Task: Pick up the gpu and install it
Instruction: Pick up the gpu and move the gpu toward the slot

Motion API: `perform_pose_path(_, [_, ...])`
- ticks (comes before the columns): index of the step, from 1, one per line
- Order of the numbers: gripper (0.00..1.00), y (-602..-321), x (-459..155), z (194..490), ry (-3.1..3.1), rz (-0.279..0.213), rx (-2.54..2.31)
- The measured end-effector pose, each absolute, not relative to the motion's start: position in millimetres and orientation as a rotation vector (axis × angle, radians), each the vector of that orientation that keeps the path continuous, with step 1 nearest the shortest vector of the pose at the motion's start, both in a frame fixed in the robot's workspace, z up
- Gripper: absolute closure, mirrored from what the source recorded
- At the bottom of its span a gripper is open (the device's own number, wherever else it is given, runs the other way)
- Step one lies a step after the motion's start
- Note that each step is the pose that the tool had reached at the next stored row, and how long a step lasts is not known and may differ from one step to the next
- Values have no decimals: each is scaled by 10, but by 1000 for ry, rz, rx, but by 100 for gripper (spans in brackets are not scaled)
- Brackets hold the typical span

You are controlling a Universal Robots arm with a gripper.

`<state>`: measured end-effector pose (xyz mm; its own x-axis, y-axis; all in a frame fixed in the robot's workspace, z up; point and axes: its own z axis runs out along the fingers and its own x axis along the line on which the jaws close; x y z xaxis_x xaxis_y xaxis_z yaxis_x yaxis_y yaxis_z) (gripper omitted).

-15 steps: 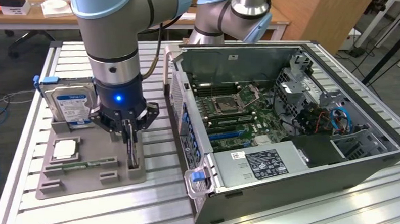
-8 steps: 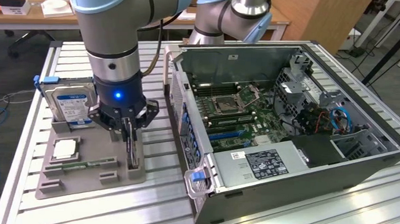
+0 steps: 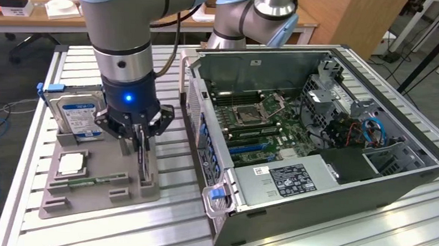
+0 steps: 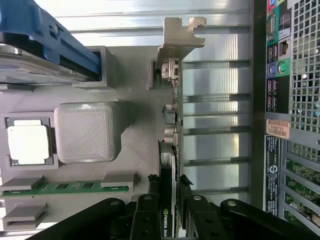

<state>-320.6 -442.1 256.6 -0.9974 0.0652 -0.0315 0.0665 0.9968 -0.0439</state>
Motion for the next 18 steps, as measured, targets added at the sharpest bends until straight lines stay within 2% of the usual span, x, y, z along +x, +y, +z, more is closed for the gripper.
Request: perform_pose_path(18, [74, -4421, -3206, 2849, 3111, -70, 102])
